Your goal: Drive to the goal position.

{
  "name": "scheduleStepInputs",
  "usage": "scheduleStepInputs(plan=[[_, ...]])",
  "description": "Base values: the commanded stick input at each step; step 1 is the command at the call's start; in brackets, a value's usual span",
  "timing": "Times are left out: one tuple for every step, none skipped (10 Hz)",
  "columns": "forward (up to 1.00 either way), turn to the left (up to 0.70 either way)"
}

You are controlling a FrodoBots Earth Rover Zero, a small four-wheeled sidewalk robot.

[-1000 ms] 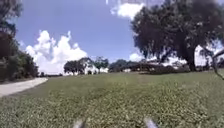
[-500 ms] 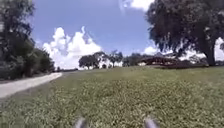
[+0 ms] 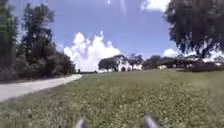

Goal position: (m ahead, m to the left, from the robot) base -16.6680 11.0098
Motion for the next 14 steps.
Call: scheduleStepInputs(plan=[[0.70, 0.35], [0.70, 0.35], [0.70, 0.35], [0.70, 0.35], [0.70, 0.35], [0.70, 0.35], [0.70, 0.35], [0.70, 0.35], [0.70, 0.35], [0.70, 0.35], [0.70, 0.35], [0.70, 0.35], [0.70, 0.35], [0.70, 0.35]])
